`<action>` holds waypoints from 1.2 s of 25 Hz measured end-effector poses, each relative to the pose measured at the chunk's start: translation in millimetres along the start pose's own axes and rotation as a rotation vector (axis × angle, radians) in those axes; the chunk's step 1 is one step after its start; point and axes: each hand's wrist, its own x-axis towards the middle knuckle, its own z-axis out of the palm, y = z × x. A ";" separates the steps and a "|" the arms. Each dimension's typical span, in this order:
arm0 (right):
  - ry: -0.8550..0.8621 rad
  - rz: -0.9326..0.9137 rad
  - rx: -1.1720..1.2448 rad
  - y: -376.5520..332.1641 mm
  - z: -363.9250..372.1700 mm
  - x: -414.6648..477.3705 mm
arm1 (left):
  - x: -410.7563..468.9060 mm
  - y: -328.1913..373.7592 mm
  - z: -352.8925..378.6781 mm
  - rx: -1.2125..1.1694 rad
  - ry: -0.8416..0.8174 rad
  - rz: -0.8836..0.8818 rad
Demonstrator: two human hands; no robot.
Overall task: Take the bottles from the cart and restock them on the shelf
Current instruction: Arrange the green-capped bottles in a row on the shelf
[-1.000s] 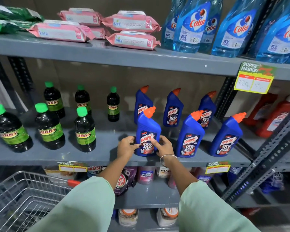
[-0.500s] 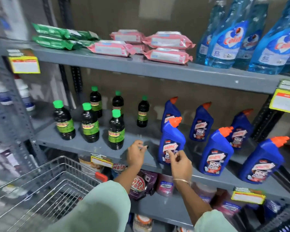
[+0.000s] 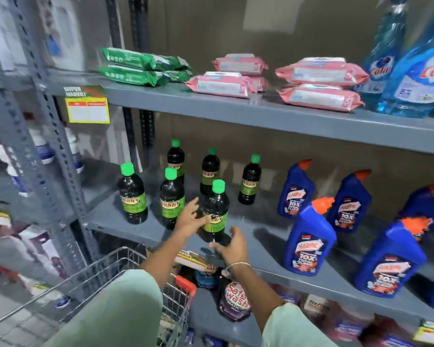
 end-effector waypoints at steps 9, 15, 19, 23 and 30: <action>0.252 0.076 0.128 -14.2 28.4 16.6 | 16.0 13.9 3.4 -0.003 -0.170 0.067; 0.263 0.076 0.057 1.4 -11.6 -3.9 | -13.3 22.4 38.6 0.028 -0.181 0.095; 0.222 0.089 0.022 8.7 -32.3 -1.2 | -15.2 18.0 60.2 0.043 -0.108 0.134; 0.199 0.086 0.032 14.5 -37.2 5.6 | -12.5 16.0 71.7 0.028 -0.045 0.141; 0.197 0.058 0.059 21.0 -37.1 9.2 | -10.9 12.1 73.9 0.044 -0.017 0.161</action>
